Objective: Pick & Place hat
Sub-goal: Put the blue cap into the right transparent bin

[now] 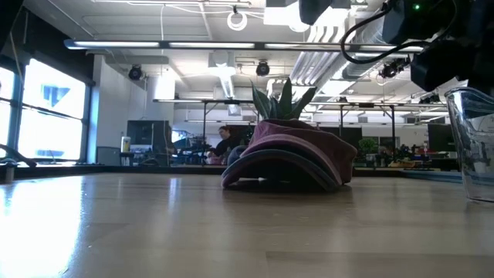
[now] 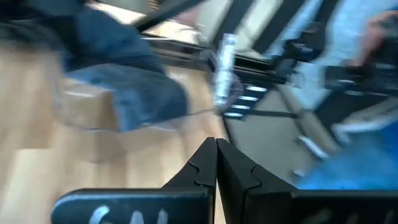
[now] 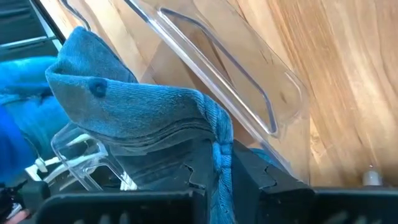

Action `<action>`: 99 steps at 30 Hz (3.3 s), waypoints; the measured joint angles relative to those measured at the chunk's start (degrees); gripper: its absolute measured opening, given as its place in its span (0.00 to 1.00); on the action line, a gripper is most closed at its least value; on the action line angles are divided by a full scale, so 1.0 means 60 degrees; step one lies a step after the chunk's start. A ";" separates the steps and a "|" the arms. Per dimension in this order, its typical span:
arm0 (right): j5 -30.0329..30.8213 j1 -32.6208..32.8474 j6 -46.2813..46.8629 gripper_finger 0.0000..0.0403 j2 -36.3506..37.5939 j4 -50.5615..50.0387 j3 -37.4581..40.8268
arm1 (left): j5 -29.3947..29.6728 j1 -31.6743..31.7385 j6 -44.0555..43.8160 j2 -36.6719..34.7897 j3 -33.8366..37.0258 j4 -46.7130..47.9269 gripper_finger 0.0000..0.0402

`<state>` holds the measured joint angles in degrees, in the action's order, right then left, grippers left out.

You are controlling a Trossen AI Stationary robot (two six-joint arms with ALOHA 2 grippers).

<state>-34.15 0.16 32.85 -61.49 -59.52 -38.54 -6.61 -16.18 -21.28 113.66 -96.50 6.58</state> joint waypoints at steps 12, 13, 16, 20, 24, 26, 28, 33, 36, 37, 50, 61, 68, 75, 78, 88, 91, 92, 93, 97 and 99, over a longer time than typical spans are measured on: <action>-0.0142 0.0066 0.0277 0.08 0.0018 0.0117 0.0000 | 0.2235 -0.0164 -0.0756 0.1962 0.0190 -0.2675 0.00; -0.0141 0.0118 0.0275 0.08 0.0018 0.0127 0.0000 | 0.2356 -0.0089 -0.0914 0.2138 0.0092 -0.2880 0.00; -0.0144 0.0259 0.0298 0.06 0.0018 0.0260 0.0000 | 0.2597 -0.0047 -0.1031 0.2290 0.0074 -0.2885 0.00; -0.0146 0.0412 0.0380 0.08 0.0018 0.0402 0.0000 | 0.2314 -0.0052 -0.1029 0.2734 0.0027 -0.3834 0.00; -0.0146 0.0446 0.0532 0.08 0.0024 0.0543 0.0000 | 0.2200 -0.0068 -0.0994 0.2887 0.0009 -0.3880 0.00; -0.0147 0.0441 0.0559 0.07 0.0040 0.0618 0.0000 | 0.2276 -0.0031 -0.1023 0.3003 -0.0122 -0.4311 0.00; -0.0156 0.0441 0.0561 0.07 0.0081 0.0715 0.0000 | 0.2418 0.0061 -0.1071 0.3222 -0.0187 -0.4285 0.00; -0.0196 0.0441 0.0946 0.08 0.0241 0.0887 0.0000 | 0.1994 0.0159 -0.1085 0.3842 -0.1059 -0.4366 0.00; -0.0168 0.0481 0.1157 0.08 0.0446 0.0979 0.0000 | 0.1650 0.0127 -0.1086 0.4027 -0.1532 -0.4058 0.00; -0.0157 0.0484 0.1214 0.08 0.0521 0.0993 0.0000 | 0.1537 0.0127 -0.1088 0.4105 -0.1709 -0.3895 0.00; 0.0357 0.0484 0.1739 0.07 0.1086 0.1004 0.0000 | 0.1041 0.0138 -0.1250 0.4639 -0.3373 -0.0921 0.00; 0.0619 0.0484 0.1849 0.07 0.1086 0.1004 0.0000 | 0.1284 0.0065 -0.1326 0.4617 -0.4238 -0.0878 0.00; 0.0477 0.0584 0.2254 0.08 0.1095 0.1106 0.0000 | 0.1730 0.0280 -0.1282 0.4803 -0.4256 -0.0788 0.00; 0.0324 0.1384 0.3444 0.06 0.1603 0.1512 0.0000 | 0.1908 0.0359 -0.1199 0.4970 -0.4252 -0.1167 0.00; 0.0336 0.1840 0.4229 0.06 0.1954 0.1753 0.0000 | 0.1960 0.0414 -0.1112 0.4970 -0.4252 -0.1272 0.00; 0.0719 0.2988 0.5740 0.06 0.2484 0.1907 0.0000 | 0.1454 0.0658 -0.0824 0.5567 -0.4267 -0.2751 0.00; 0.1038 0.3122 0.5874 0.08 0.2484 0.1899 -0.0004 | 0.1298 0.0720 -0.1000 0.5746 -0.4283 -0.2686 0.00; 0.1210 0.3154 0.5910 0.08 0.2484 0.1893 -0.0004 | 0.1161 0.0751 -0.0999 0.5710 -0.4286 -0.2473 0.00; 0.1347 0.3176 0.5932 0.08 0.2484 0.1883 -0.0004 | 0.1055 0.0764 -0.1012 0.5710 -0.4287 -0.2448 0.00; 0.2134 0.3189 0.5949 0.07 0.2436 0.1583 -0.0004 | 0.0766 0.0764 -0.1178 0.5418 -0.4257 -0.1746 0.00; 0.2514 0.3187 0.5913 0.06 0.2385 0.1248 -0.0004 | 0.0502 0.0738 -0.1193 0.5224 -0.4241 -0.1332 0.00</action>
<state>-19.07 19.29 68.33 -47.18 -52.03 -38.57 -3.60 -11.75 -28.44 145.00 -121.95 -1.42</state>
